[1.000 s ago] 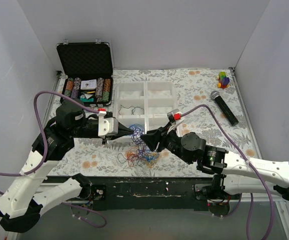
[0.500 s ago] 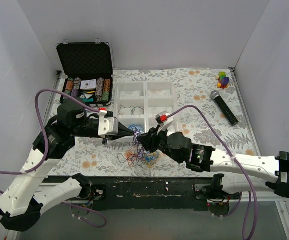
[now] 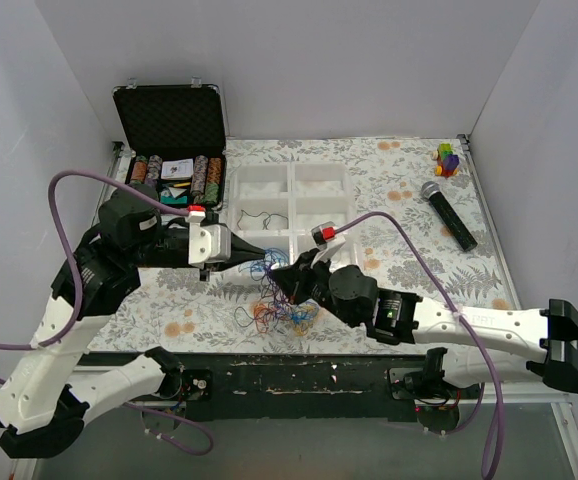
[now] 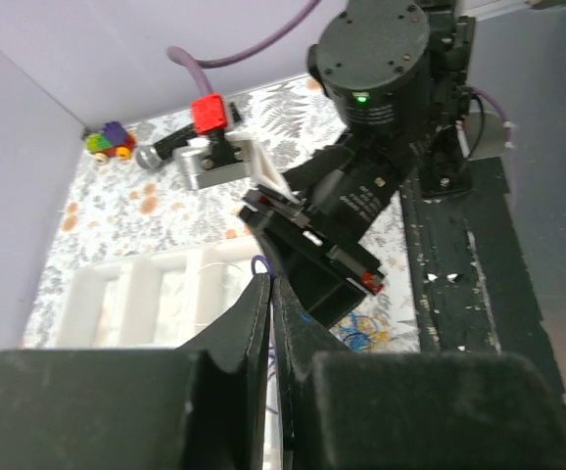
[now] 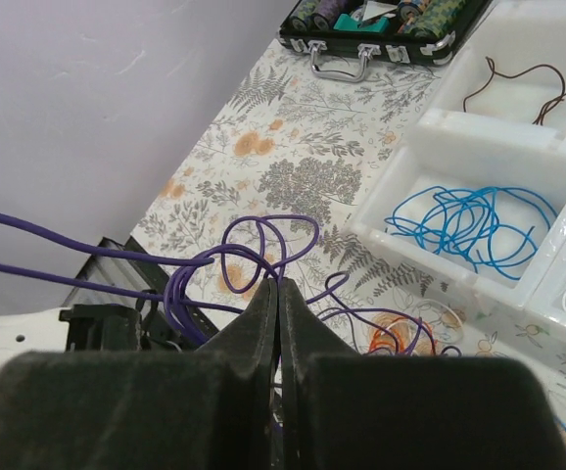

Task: Untangle the cables
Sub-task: Untie the cable.

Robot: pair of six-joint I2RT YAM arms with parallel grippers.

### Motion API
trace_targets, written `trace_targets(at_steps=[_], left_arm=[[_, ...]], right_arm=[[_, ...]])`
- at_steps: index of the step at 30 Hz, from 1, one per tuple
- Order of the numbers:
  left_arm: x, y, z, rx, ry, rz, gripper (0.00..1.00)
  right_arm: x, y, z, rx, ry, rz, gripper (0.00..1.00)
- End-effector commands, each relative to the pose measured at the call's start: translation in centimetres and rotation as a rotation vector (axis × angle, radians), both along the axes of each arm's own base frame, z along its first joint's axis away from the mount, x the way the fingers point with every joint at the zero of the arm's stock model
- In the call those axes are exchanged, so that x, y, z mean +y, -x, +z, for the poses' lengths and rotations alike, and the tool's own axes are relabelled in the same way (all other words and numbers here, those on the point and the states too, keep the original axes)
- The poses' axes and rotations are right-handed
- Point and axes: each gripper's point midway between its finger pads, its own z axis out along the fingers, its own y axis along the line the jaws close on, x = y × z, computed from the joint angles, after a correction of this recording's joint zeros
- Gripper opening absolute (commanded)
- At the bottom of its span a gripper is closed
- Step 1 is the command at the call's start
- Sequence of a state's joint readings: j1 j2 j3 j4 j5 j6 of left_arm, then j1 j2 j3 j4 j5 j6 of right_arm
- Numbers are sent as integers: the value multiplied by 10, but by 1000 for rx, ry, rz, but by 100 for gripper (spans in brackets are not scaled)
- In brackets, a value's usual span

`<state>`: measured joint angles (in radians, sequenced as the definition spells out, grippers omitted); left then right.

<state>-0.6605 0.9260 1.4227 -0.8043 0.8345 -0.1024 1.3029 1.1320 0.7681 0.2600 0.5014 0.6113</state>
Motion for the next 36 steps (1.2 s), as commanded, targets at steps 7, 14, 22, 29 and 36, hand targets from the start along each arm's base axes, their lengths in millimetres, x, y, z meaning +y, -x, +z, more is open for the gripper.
trace_targets(at_steps=[7,14,22,29,36], left_arm=[[21,-1,137,-456,268,106,0],[37,-7,183,-669,364,212,0],[62,-25,238,-908,514,421,0],[68,-32,266,-1058,553,493,0],[86,-34,322,-1309,664,642,0]], right_arm=[[-49,7,-114,196,188,-114,1],[-57,18,-152,284,247,-114,2],[-66,28,-183,351,290,-108,4],[-76,35,-206,391,331,-112,4],[-81,48,-233,450,377,-99,5]])
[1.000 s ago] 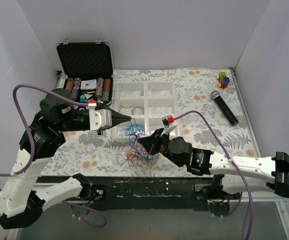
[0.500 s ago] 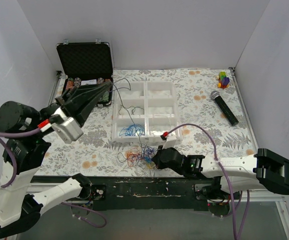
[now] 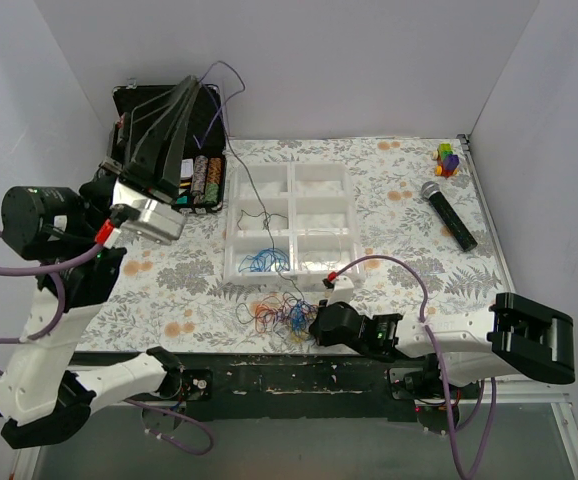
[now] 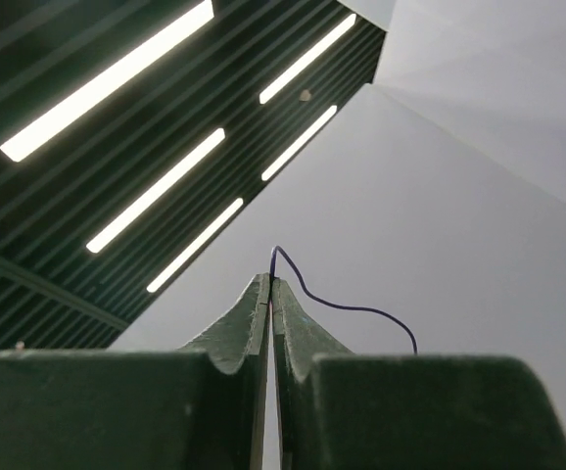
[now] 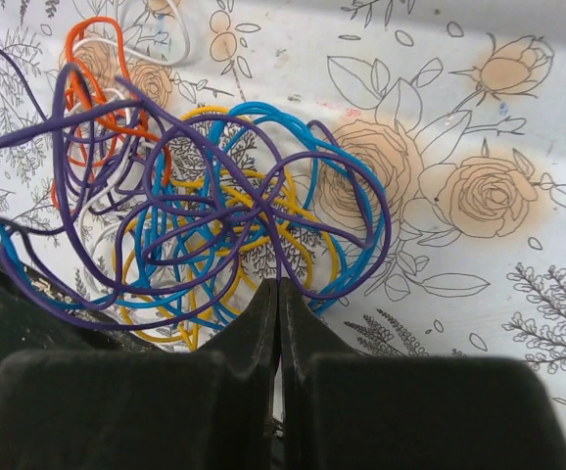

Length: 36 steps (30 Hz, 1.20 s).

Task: Untangle the cables
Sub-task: Untie the cable.

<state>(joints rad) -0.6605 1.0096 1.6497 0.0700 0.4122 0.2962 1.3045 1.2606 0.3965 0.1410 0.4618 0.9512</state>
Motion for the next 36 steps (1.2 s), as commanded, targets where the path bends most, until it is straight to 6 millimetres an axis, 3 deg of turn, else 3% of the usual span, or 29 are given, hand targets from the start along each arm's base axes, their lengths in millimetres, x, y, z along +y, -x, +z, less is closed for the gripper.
trace_targets(at_steps=[1,9,16,25,27,30,36], left_arm=[[25,14,48,-232,110,138,0],[27,29,77,-463,125,227,0],[46,44,139,-609,251,311,0],[26,49,147,-739,186,311,0],[20,43,138,-693,152,286,0],[11,28,105,-555,89,221,0],[-15,6,9,-309,-86,95,0]], right_arm=[[1,9,-13,43,-2,2,5],[8,11,-18,63,28,5,5],[7,15,-23,82,48,-1,5],[7,16,-24,88,54,-8,5],[9,14,-20,75,46,-8,6],[18,11,-6,39,22,10,13],[43,-2,59,-108,-69,68,45]])
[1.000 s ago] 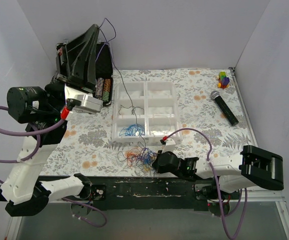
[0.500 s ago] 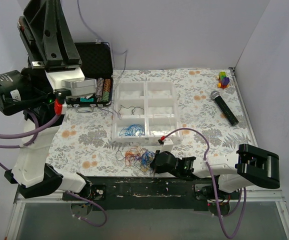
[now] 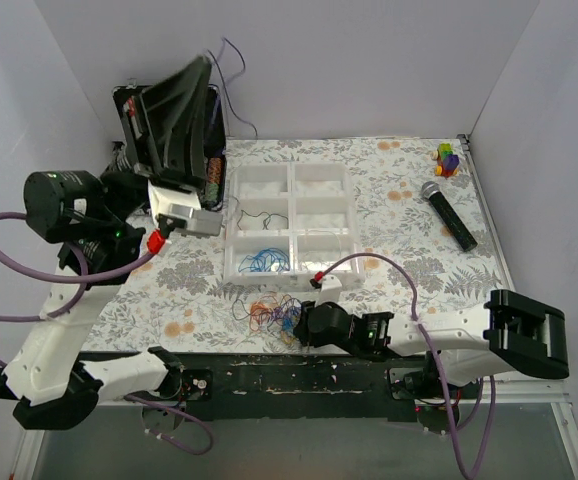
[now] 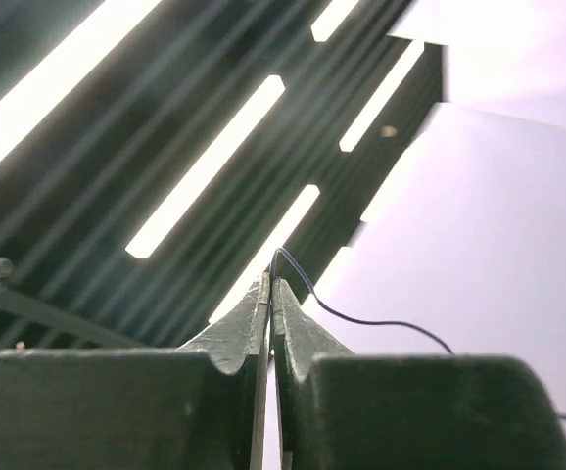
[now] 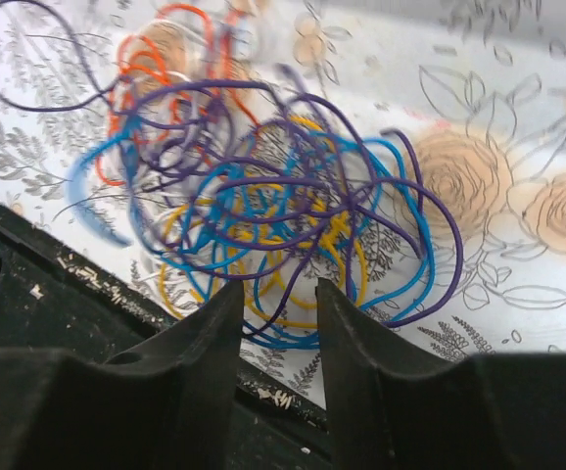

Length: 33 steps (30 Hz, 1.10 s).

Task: Untangle the cables
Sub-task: Untie the cable.

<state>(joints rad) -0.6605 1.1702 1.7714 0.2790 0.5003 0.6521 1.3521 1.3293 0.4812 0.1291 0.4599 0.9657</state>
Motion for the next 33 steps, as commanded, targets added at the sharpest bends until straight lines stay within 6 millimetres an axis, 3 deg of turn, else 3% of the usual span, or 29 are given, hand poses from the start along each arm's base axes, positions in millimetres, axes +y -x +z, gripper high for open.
trace_targets(at_steps=[1,4,10,17,25,33], left_arm=[[-10,1,-59,157,-104,-76,0],[-15,-1,-95,214,-160,-89,0],[-20,-7,-129,288,-213,-89,0],[-20,-8,-135,280,-235,-69,0],[-23,-5,-132,238,-255,-66,0],[-25,6,-137,211,-287,-94,0]], right_arm=[[20,-12,62,-136,-81,37,48],[27,-16,101,-209,-151,61,53],[29,-17,160,-318,-228,114,62],[28,-16,226,-427,-288,169,74],[25,-15,267,-537,-308,232,85],[44,-29,318,-756,-348,243,92]])
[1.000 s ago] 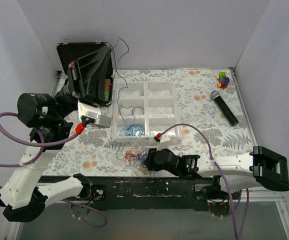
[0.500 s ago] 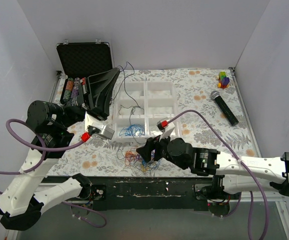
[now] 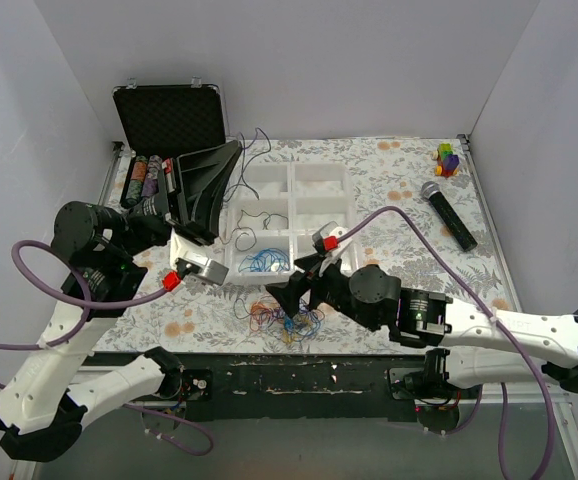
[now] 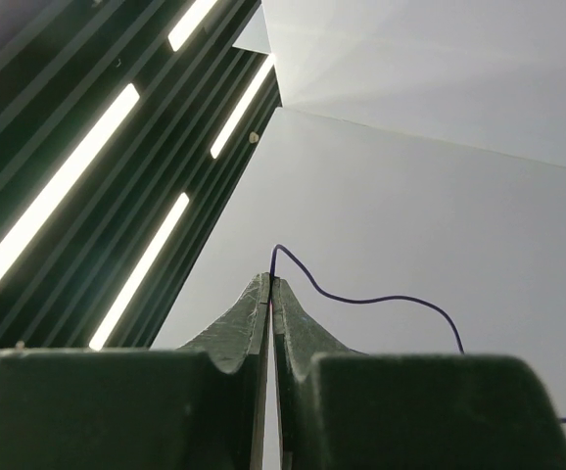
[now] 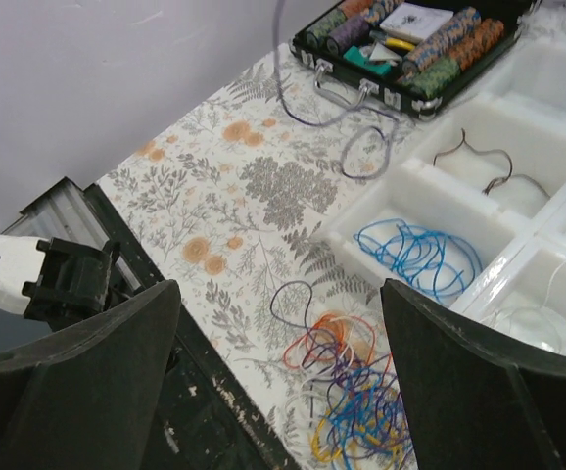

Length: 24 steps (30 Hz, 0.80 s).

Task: Untangle the cables
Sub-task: Untie the cable.

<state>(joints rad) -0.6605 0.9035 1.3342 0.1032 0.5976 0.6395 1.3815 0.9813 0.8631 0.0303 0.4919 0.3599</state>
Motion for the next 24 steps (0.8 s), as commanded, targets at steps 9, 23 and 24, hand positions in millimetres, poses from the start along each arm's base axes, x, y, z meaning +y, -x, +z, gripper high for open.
trace_targets(at_steps=[9,23,24], left_arm=[[0,8,-5,6,-18,-25,0],[3,5,0,62,16,-28,0],[4,4,1,76,23,-29,0]], right_arm=[[46,-49,92,-274,-113,-75,95],[65,-105,80,-196,-211,-104,45],[66,-105,82,-195,-225,-101,33]])
